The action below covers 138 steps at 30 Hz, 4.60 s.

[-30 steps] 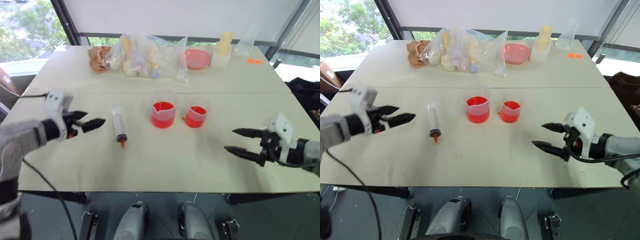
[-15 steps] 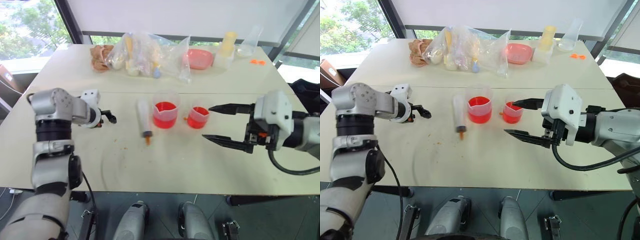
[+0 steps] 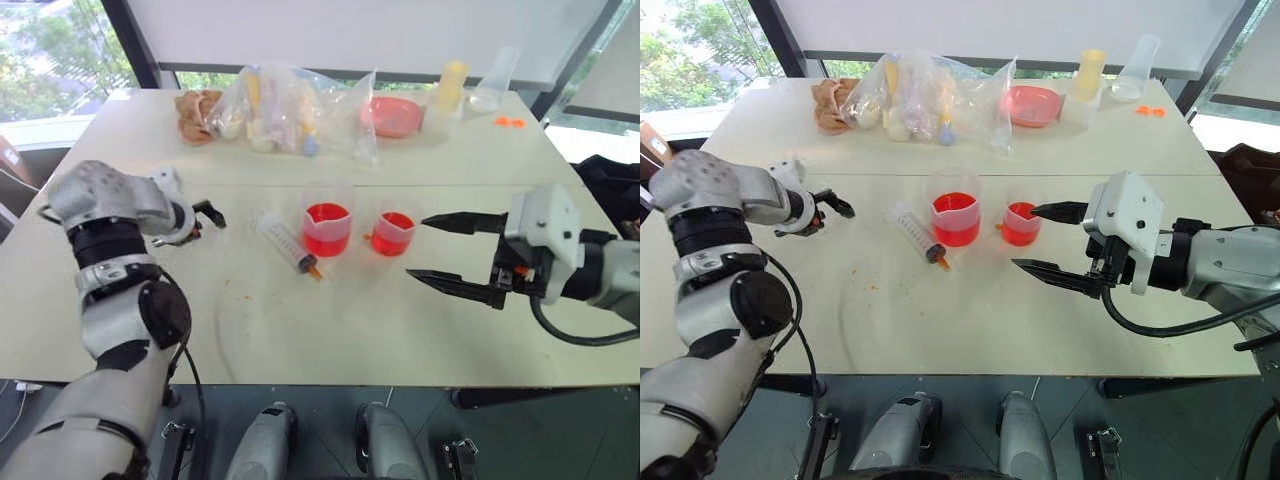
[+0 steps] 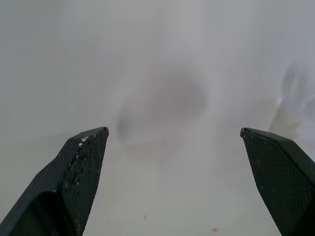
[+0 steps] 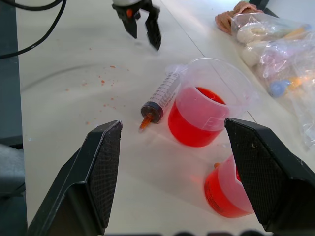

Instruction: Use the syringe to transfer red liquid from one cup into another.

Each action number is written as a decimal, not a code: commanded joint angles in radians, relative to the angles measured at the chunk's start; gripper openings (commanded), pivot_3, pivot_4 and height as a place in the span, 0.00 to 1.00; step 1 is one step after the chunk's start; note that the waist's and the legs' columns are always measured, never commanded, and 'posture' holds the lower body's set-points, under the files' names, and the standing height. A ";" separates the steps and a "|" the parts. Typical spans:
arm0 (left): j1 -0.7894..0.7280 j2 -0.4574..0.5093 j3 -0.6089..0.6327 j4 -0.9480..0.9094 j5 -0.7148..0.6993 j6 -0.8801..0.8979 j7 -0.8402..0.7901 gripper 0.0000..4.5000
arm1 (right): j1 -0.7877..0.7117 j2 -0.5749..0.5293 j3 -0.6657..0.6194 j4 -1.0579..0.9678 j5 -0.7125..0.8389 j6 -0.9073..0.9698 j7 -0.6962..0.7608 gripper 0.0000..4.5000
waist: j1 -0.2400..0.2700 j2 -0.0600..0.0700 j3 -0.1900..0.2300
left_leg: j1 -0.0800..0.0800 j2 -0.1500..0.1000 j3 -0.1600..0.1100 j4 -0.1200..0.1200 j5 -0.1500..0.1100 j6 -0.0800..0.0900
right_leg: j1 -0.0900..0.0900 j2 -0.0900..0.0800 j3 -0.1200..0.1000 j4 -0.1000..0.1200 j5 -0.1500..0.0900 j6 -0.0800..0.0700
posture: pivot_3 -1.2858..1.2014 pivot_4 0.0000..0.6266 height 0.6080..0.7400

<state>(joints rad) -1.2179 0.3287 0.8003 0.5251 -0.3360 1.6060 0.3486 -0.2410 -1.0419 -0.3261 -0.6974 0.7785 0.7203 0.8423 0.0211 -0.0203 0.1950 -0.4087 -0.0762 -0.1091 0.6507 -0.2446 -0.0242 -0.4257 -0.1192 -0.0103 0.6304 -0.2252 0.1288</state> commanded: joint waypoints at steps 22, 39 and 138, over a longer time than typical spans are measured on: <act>0.008 -0.489 0.288 -0.280 -0.306 0.008 0.665 0.99 | 0.033 0.057 -0.004 -0.020 -0.015 -0.040 -0.072 0.78 | 0.023 -0.004 0.000 | 0.001 -0.002 0.006 0.002 0.003 -0.006 | 0.000 0.000 0.005 -0.001 0.002 0.003 | 0.52 0.24 1.00; -0.025 -0.510 0.276 -0.349 -0.351 0.008 0.661 0.99 | 0.039 0.081 0.017 -0.014 -0.041 -0.060 -0.112 0.78 | 0.019 -0.004 0.000 | 0.001 -0.002 0.006 0.002 0.003 -0.006 | 0.000 0.001 0.005 -0.001 0.002 0.003 | 0.52 0.24 1.00; -0.088 0.041 -0.477 -0.028 0.053 -0.358 -0.387 0.32 | 0.067 0.241 0.030 -0.039 -0.106 -0.099 -0.311 0.78 | -0.032 -0.004 -0.001 | 0.002 0.000 0.007 0.001 0.003 -0.005 | -0.002 0.004 0.006 0.002 0.005 0.000 | 0.52 0.24 1.00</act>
<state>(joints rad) -1.2750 0.3359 0.4615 0.6080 -0.2711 1.3459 0.1214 -0.1448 -0.7966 -0.2565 -0.7442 0.6859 0.6493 0.5349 -0.0113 -0.0240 0.1937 -0.4068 -0.0764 -0.1022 0.6513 -0.2404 -0.0319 -0.4278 -0.1154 -0.0047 0.6320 -0.2196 0.1281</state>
